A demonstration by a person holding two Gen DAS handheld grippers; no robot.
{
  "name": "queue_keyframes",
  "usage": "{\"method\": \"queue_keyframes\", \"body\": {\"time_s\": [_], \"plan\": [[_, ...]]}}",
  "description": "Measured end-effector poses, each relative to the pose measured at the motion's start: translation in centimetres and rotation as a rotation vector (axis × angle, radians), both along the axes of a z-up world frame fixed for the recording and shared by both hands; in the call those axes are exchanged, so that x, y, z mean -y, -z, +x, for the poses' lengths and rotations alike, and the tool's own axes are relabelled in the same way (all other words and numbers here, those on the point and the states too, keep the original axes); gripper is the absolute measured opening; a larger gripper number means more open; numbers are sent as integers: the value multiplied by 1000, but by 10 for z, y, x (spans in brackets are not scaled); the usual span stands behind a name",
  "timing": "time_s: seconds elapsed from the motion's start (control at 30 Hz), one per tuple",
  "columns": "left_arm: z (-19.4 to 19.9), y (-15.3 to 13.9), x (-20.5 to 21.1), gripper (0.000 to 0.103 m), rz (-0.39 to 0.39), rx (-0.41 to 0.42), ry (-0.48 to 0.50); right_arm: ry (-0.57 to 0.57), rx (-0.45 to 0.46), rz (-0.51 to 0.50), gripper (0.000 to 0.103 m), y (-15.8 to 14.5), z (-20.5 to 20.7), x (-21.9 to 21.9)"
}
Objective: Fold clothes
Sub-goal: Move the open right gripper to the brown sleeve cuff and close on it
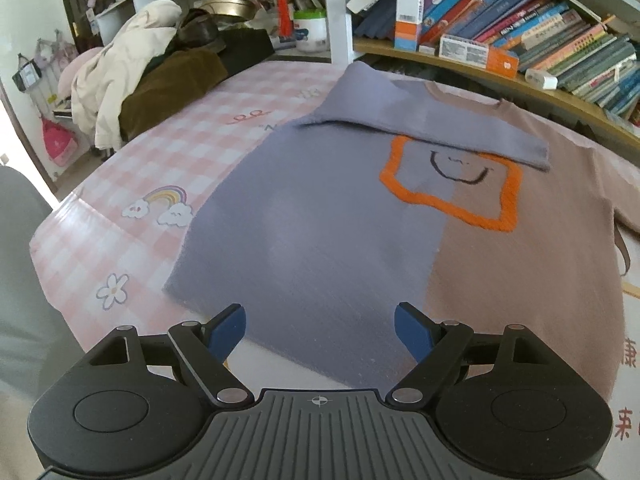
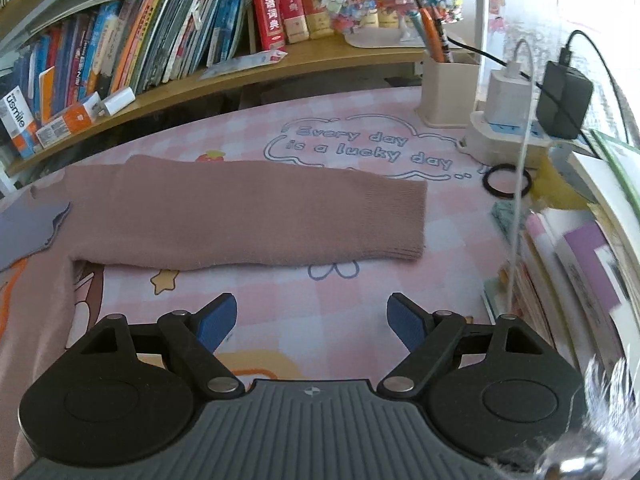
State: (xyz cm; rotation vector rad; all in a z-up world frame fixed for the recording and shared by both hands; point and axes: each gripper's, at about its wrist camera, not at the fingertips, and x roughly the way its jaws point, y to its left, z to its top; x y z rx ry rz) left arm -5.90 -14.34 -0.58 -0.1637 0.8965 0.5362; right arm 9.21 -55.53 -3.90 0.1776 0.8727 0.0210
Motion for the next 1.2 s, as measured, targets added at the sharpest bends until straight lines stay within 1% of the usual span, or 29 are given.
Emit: {"method": "queue_keyframes", "body": {"time_s": [0.17, 0.33, 0.53, 0.7, 0.73, 0.87, 0.93, 1.03, 1.1, 1.13, 1.2], "plan": [[-5, -1, 6, 84, 9, -8, -3, -10, -2, 16, 81, 3, 6, 1], [-7, 0, 8, 84, 8, -10, -8, -6, 5, 9, 81, 6, 9, 3], [-7, -1, 12, 84, 6, -1, 12, 2, 9, 15, 80, 8, 19, 2], [-7, -1, 11, 84, 7, -3, 3, 33, 40, 28, 78, 9, 29, 5], [-7, -1, 12, 84, 7, -4, 3, 41, 44, 36, 76, 9, 31, 6], [-6, -2, 13, 84, 8, -4, 7, 50, 56, 129, 70, 9, 35, 9], [-6, -2, 14, 84, 10, 0, 10, 52, 56, 191, 63, 9, 35, 11], [-8, -3, 14, 84, 11, 3, 11, 59, 55, 275, 59, 10, 31, 14], [-8, -2, 13, 84, 10, 0, 9, 67, 52, 326, 54, 12, 29, 17], [-8, -1, 13, 84, 9, -1, 8, 70, 53, 342, 49, 12, 28, 17], [-8, -2, 13, 84, 10, -3, 5, 95, 76, 354, 46, 12, 26, 19]]}}
